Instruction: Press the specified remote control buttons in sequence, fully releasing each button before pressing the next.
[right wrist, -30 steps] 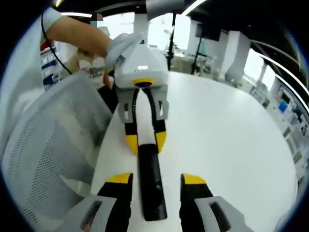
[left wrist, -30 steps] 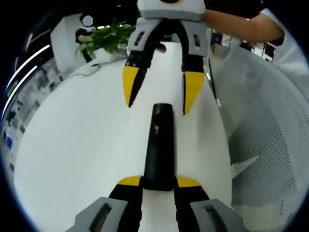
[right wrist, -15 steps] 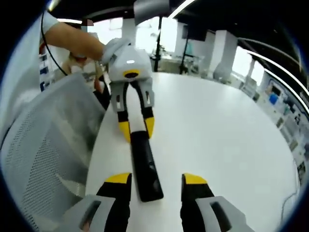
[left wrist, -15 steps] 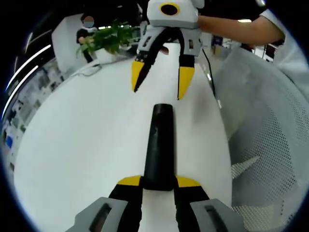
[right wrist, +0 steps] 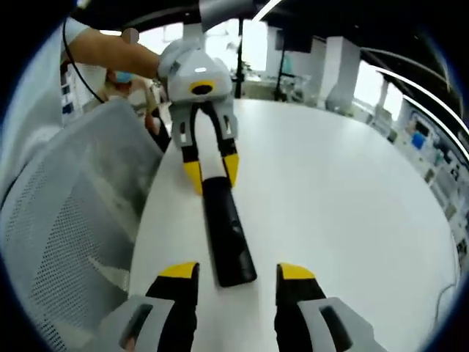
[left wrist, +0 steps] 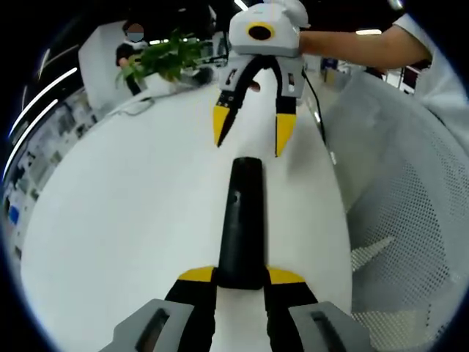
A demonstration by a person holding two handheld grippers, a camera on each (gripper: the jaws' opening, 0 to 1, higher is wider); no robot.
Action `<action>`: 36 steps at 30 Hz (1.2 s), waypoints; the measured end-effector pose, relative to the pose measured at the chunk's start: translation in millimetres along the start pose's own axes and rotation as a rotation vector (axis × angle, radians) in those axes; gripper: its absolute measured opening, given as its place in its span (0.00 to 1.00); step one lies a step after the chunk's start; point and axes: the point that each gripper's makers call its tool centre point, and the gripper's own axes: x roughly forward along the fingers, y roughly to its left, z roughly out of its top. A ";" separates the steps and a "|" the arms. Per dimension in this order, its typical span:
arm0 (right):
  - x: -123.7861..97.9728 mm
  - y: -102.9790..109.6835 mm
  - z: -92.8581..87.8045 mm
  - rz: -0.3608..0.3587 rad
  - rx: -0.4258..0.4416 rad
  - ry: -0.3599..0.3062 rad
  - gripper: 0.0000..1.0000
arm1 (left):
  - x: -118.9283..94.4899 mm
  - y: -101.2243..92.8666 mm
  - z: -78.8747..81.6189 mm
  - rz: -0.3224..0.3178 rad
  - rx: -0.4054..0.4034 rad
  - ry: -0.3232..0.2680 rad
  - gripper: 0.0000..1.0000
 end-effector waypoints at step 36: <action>17.2 2.7 -12.8 0.061 -0.078 0.093 0.27 | 0.0 1.3 -0.3 0.001 0.004 0.008 0.24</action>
